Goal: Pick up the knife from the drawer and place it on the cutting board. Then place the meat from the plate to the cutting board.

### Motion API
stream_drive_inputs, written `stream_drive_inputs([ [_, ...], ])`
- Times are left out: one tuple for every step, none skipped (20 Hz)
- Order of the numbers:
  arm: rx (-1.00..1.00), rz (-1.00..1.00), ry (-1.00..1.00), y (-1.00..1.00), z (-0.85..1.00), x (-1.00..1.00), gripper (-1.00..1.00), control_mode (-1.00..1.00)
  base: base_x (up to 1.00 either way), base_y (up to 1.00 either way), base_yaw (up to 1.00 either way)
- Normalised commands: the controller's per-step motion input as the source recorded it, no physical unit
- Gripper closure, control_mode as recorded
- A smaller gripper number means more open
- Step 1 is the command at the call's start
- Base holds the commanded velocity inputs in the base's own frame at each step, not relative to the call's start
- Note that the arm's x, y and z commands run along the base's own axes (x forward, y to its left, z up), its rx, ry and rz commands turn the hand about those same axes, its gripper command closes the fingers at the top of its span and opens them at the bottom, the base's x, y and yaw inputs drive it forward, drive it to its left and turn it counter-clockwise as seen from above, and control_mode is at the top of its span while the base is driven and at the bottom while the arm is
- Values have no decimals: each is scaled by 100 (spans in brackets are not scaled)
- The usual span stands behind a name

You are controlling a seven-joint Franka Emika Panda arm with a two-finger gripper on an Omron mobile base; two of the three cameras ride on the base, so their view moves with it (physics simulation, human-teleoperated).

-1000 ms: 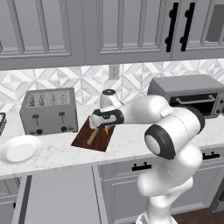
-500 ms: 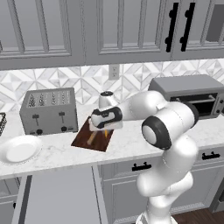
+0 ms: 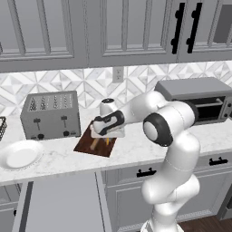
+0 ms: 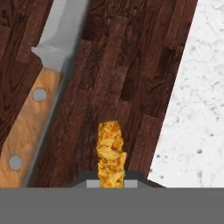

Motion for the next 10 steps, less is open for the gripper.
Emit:
stream_drive_inputs([
  [0,-8,2,4,0,15,100,-100,0,0,0],
  [0,-6,1,5,0,16,100,-100,0,0,0],
  [0,-6,0,4,0,18,100,-100,0,0,0],
  [0,-6,0,0,0,17,100,-100,0,0,0],
  [0,-6,0,1,0,16,100,-100,0,0,0],
  [0,-6,0,6,0,10,100,-100,0,0,0],
  [0,-4,0,14,0,5,100,-100,0,0,0],
  [0,-3,0,16,0,0,100,-100,0,0,0],
  [0,-2,0,16,0,0,100,-100,0,0,0],
  [0,-1,0,13,0,0,100,-100,0,0,0],
])
